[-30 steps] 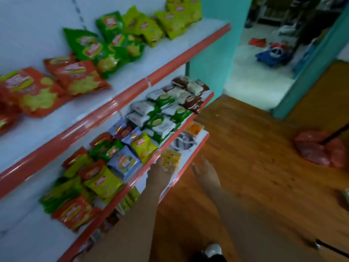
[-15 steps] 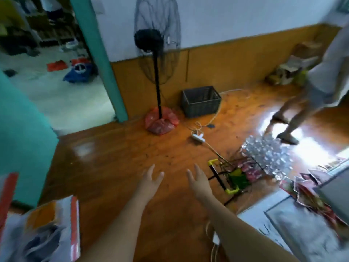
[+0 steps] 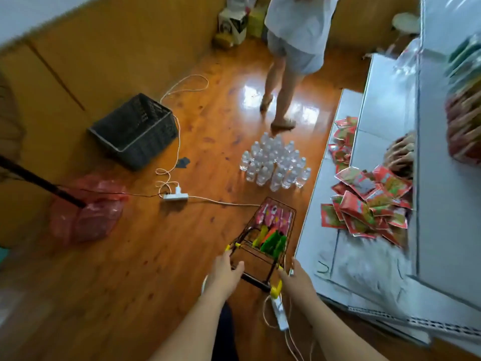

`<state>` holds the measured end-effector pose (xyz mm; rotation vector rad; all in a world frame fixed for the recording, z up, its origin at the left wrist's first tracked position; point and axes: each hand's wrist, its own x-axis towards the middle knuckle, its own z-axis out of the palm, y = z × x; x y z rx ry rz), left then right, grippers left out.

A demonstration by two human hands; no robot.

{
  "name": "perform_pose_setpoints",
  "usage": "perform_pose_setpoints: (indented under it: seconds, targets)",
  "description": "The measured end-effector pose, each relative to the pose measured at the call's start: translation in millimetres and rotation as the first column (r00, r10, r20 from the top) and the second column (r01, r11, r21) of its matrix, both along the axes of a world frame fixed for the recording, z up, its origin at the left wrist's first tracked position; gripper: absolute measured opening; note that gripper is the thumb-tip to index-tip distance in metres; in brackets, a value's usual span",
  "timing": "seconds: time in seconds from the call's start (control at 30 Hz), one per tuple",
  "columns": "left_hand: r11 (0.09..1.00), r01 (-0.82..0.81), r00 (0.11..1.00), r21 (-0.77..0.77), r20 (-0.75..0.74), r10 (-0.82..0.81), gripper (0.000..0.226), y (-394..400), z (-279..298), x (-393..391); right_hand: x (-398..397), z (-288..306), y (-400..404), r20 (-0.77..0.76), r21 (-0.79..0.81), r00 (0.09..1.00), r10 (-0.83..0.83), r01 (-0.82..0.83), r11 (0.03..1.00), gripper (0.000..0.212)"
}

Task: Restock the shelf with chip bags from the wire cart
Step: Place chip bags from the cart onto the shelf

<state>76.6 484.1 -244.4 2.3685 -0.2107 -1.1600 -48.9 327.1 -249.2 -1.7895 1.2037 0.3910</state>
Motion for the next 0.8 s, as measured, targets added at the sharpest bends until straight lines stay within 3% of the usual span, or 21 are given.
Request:
perform_pose_setpoints:
  seconds: [0.1, 0.23, 0.43, 0.53, 0.63, 0.8]
  targets:
    - [0.988, 0.150, 0.985, 0.031, -0.092, -0.147, 0.059, -31, -24, 38, 34, -18, -19, -0.081, 0.062, 0.992, -0.095, 0.100, 0.993, 0.067]
    - [0.960, 0.263, 0.960, 0.092, -0.128, -0.251, 0.054, -82, -70, 85, 80, -53, -47, -0.070, 0.099, 0.968, -0.241, 0.248, 0.964, 0.065]
    - [0.905, 0.424, 0.902, 0.040, -0.115, -0.417, 0.038, -171, -198, 113, 138, -172, -84, 0.058, 0.078, 0.907, -0.417, 0.413, 0.908, 0.029]
    - [0.912, 0.406, 0.910, 0.055, -0.122, -0.397, 0.041, -200, -289, 108, 158, -258, -98, 0.020, 0.078, 0.912, -0.410, 0.408, 0.910, 0.031]
    - [0.892, 0.434, 0.895, 0.121, -0.167, -0.413, 0.042, -215, -372, 95, 159, -334, -108, -0.131, 0.047, 0.904, -0.406, 0.415, 0.909, 0.030]
    - [0.892, 0.409, 0.913, 0.192, -0.079, -0.401, 0.025, -223, -426, 89, 152, -387, -102, -0.132, 0.006, 0.905, -0.404, 0.408, 0.913, 0.029]
